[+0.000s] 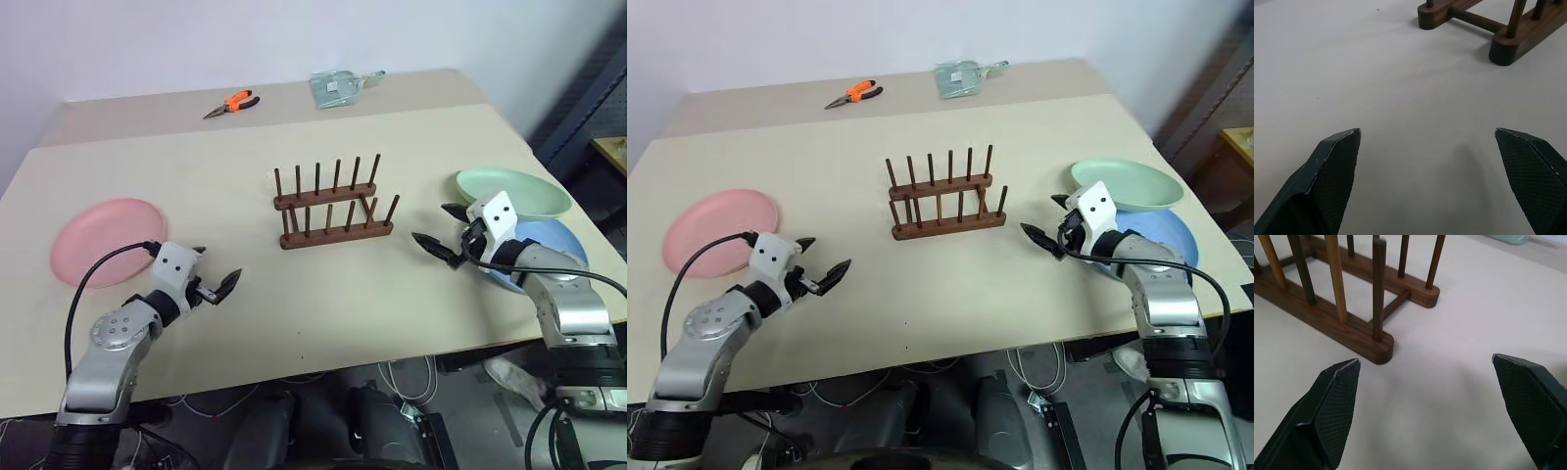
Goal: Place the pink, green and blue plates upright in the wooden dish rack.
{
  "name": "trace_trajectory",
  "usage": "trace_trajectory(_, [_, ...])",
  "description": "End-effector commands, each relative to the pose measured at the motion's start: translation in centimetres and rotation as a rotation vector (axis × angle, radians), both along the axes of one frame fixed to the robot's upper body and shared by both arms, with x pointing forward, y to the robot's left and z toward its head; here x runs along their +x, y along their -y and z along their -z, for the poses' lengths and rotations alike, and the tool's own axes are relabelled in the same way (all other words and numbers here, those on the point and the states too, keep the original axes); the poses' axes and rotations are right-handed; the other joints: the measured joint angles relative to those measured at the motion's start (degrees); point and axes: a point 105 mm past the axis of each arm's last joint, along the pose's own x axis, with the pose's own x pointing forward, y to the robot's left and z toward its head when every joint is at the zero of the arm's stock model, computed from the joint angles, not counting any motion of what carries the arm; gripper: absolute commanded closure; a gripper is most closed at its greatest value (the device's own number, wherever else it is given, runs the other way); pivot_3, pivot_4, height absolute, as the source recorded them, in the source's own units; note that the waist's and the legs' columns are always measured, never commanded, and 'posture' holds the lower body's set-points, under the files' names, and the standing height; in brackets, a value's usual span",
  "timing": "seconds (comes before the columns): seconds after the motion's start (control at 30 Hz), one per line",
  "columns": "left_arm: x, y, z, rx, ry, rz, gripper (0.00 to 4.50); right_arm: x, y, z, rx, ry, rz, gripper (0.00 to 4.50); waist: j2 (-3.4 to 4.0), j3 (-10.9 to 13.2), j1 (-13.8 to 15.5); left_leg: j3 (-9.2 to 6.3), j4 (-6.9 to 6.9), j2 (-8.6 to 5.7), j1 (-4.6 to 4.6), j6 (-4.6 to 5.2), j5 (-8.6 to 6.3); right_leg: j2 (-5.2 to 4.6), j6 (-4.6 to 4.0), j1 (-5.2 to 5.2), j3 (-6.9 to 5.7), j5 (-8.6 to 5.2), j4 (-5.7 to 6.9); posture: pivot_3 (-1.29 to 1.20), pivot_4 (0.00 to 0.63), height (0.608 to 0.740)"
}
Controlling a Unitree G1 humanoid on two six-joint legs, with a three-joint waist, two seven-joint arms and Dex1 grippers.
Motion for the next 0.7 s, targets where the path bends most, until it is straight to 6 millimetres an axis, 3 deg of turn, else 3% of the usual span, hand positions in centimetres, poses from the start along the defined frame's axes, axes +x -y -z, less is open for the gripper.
trace_trajectory(0.03, [0.4,0.9,-0.8,0.004,0.040,0.023,0.00,0.7,-0.3,-1.2,-0.012,0.060,-0.005,0.09,0.00,0.00,-0.02,0.00,0.00,0.00,0.00,0.00,0.00,0.00,0.00,0.00,0.00,0.00,0.00,0.00,0.150,0.740])
trace_trajectory(0.23, [1.0,3.5,0.5,-0.062,-0.015,0.155,0.00,0.8,-1.1,-1.3,-0.009,0.032,-0.050,0.09,0.00,0.00,0.03,0.00,-0.01,0.00,0.00,0.00,0.00,0.00,0.00,-0.01,-0.01,0.00,0.00,0.00,0.150,0.740])
trace_trajectory(0.37, [2.2,6.0,1.3,-0.016,-0.049,0.312,0.00,0.7,-1.4,-1.6,-0.032,0.059,-0.044,0.09,0.00,0.00,0.63,0.00,0.03,-0.01,0.00,0.00,0.00,0.01,0.00,0.01,-0.02,0.01,0.01,0.00,0.150,0.740])
trace_trajectory(0.7, [8.0,10.0,2.8,0.060,-0.134,0.496,0.00,-1.9,-0.5,-1.4,-0.043,0.111,0.066,0.09,-0.01,-0.03,1.58,-0.03,0.10,-0.08,-0.01,0.02,0.00,-0.04,0.03,0.06,-0.06,0.02,-0.03,0.00,0.150,0.740])
